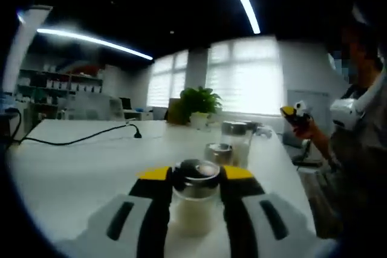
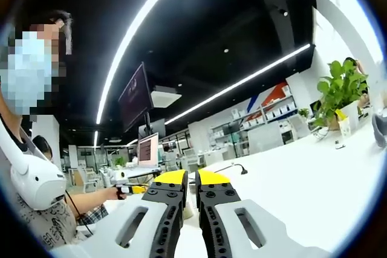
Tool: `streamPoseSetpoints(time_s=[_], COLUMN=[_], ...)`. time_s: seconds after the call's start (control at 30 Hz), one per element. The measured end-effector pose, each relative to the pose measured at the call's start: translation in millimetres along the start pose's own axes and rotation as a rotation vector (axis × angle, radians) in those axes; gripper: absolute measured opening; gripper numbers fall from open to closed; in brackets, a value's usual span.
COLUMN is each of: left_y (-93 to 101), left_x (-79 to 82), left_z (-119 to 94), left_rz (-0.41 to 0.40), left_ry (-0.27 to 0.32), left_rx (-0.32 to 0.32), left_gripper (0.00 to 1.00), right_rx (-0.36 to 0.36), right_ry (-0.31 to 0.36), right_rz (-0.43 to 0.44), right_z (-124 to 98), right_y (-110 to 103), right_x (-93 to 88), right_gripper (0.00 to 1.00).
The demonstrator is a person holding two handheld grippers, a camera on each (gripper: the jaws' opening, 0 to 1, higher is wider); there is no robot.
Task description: Rotate the seasoning bottle until the label or dispensing opening points toward the visible target arrow and the bottle remains upright within the marked orientation range
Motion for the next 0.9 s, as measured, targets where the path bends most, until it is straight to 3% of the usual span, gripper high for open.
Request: streamPoseSetpoints(time_s=[0.1,0.17,0.27,0.3,0.37,0.4,0.5,0.6,0.77,0.83,0.9], left_y=[1.5,-1.7,-5.9,-6.5,-4.7,-2.9,0.6,0.1,4.7,4.8,3.5], left_x=[-3.5,-9.3,-23.9,-27.8,-25.3,-23.9,-6.8,4.4,6.8,6.3,4.6], left_z=[3,3,5,5,6,5,-1,-10,-16,-16,-13], left_rz=[0.020,0.032,0.016,0.071,0.112,0.103,0.067,-0.002,-0.024,0.010,0.028], left_ry=[-0.033,-0.042,-0.100,-0.124,-0.087,-0.082,0.036,0.118,0.152,0.147,0.144], left_rx=[0.014,0.041,0.115,0.140,0.161,0.163,0.190,0.250,0.287,0.345,0.417], left_gripper=[0.35,0.42,0.46,0.45,0.45,0.45,0.47,0.54,0.62,0.65,0.74], right_rx=[0.004,0.003,0.002,0.002,0.000,-0.006,-0.020,-0.032,-0.038,-0.037,-0.034], right_ry=[-0.002,-0.003,-0.009,-0.012,-0.022,-0.025,-0.015,-0.007,-0.003,-0.001,0.003], right_rz=[-0.006,-0.009,-0.011,-0.014,-0.024,-0.030,-0.033,-0.033,-0.034,-0.032,-0.030], right_z=[2,2,2,2,-1,-4,-10,-13,-15,-15,-14], right_y=[-3,-5,-11,-12,-15,-16,-18,-21,-24,-24,-23], right_x=[0.5,0.0,-0.2,-0.1,0.3,1.0,3.4,3.7,1.5,1.2,1.5], right_gripper=[0.03,0.03,0.03,0.03,0.03,0.03,0.03,0.03,0.03,0.03,0.03])
Point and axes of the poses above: the point that each gripper's makers call its tool centre point, and the gripper's own axes: z roughly forward along the fingers, y roughly to its right, x roughly out of its top, the point moved 9 cm from there along -z, roughly backward along the fingers, and after that the axes turned 11 degrees about -z, right-handed, at the moved point
